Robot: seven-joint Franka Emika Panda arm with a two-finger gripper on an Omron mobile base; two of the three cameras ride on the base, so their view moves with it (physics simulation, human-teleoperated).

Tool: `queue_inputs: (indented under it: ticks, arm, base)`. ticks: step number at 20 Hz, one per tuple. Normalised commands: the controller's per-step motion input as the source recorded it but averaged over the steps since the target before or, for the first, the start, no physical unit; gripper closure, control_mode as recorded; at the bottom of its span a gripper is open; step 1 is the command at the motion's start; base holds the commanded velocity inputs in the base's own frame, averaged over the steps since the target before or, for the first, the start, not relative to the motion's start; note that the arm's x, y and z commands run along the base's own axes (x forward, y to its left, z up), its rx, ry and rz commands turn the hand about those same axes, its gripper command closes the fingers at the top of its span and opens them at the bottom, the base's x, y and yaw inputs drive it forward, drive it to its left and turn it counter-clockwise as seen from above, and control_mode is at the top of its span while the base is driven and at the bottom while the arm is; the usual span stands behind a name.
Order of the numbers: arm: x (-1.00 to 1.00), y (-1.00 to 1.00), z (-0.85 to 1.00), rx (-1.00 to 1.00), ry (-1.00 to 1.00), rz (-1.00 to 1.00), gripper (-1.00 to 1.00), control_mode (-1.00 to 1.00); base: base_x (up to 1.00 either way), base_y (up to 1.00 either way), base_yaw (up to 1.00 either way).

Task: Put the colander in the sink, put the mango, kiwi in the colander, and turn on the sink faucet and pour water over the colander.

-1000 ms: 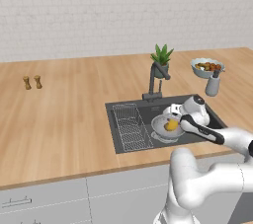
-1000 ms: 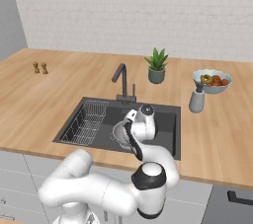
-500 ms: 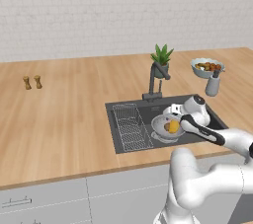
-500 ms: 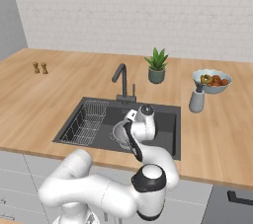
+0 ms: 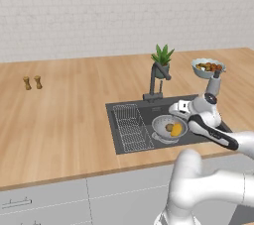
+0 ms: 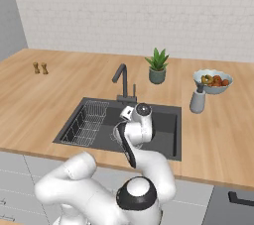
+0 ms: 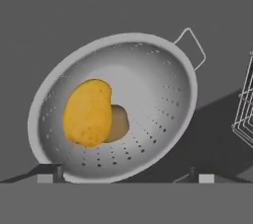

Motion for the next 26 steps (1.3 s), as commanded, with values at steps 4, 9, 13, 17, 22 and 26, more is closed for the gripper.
queue_inputs:
  ticks: [4,9,13,17,22,26]
  arm:
    - [-0.36,0.0,1.0,0.0,0.09,-0.03,-1.0,-1.0]
    - [-0.02,0.0,0.98,0.0,0.4,-0.14,-1.0,-1.0]
    - [-0.03,-0.3,0.66,0.02,0.48,-0.17,-1.0,-1.0]
    - [-0.44,-0.64,0.17,0.17,0.21,-0.18,-1.0,-1.0]
    - [-0.48,-0.54,0.02,0.3,-0.01,-0.32,-1.0,-1.0]
    - [-0.2,-0.21,0.04,0.25,-0.03,-0.5,-1.0,-1.0]
  base:
    - [0.0,0.0,0.0]
    - [0.0,0.0,0.0]
    - [0.0,0.0,0.0]
    - [0.0,0.0,0.0]
    - [0.0,0.0,0.0]
    - [0.0,0.0,0.0]
